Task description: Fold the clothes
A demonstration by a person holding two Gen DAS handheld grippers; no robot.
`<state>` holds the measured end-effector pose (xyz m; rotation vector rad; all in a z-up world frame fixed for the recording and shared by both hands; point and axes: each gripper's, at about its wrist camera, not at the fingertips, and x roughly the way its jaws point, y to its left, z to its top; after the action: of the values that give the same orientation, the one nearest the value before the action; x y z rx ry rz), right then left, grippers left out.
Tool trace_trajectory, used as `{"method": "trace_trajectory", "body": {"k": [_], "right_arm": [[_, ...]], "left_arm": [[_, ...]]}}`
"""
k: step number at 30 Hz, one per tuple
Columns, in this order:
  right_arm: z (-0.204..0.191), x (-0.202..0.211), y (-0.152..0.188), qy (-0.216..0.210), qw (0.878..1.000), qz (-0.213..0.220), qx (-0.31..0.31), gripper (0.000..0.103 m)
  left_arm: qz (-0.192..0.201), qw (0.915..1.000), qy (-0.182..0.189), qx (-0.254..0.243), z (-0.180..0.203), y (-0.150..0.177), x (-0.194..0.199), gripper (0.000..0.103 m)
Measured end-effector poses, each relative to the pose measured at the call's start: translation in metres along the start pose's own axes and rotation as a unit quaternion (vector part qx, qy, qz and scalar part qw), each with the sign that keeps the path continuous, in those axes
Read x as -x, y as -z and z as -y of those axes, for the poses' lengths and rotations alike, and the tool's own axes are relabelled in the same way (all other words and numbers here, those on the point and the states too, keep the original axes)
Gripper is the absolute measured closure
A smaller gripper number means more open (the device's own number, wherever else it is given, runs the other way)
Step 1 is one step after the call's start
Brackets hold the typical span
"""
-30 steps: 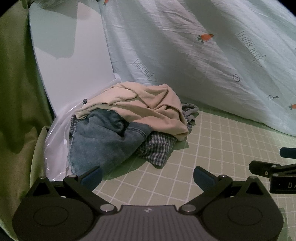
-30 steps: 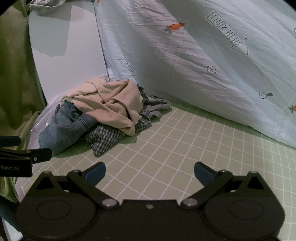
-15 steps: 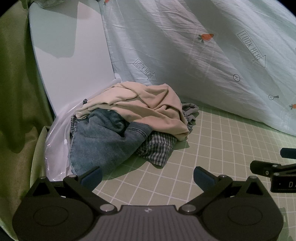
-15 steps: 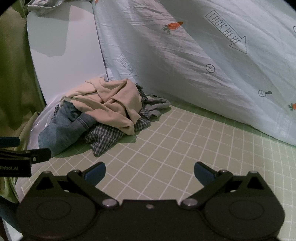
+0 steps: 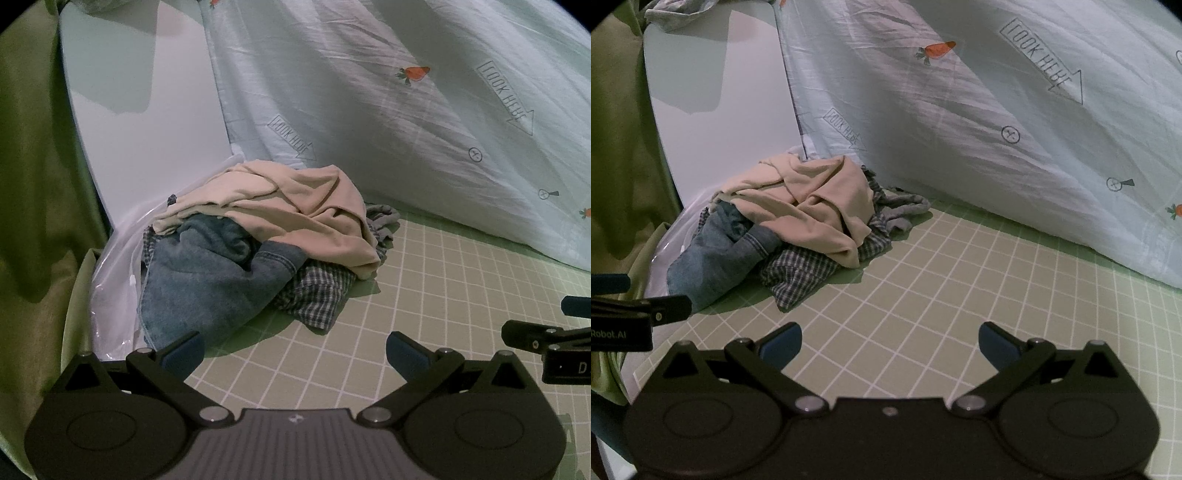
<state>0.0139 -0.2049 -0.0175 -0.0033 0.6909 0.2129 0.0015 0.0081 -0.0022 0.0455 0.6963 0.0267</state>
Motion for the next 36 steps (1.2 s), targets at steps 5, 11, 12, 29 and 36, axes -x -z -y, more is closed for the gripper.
{"method": "trace_trajectory", "body": {"k": [5,11,12,29,36], "right_arm": [[0.001,-0.004,-0.001,0.000,1.000,-0.002,0.004,0.000],[0.005,-0.014,-0.008,0.001,1.000,-0.001,0.003,0.000],[0.006,-0.016,-0.010,0.002,1.000,0.000,0.001,0.000],[-0.006,-0.124,-0.123,-0.011,1.000,0.025,0.001,0.001],[-0.048,-0.202,-0.178,-0.061,0.997,0.028,0.039,0.009]], "left_arm": [[0.002,1.0000,0.001,0.003,-0.002,0.000,-0.002,0.000],[0.002,0.9999,-0.002,0.010,-0.004,-0.010,-0.013,0.000],[0.002,0.9999,-0.003,0.011,-0.004,-0.013,-0.016,0.000],[-0.014,0.9932,-0.027,0.113,-0.073,-0.102,-0.112,0.000],[-0.023,0.9812,-0.034,0.189,-0.106,-0.141,-0.172,0.010]]}}
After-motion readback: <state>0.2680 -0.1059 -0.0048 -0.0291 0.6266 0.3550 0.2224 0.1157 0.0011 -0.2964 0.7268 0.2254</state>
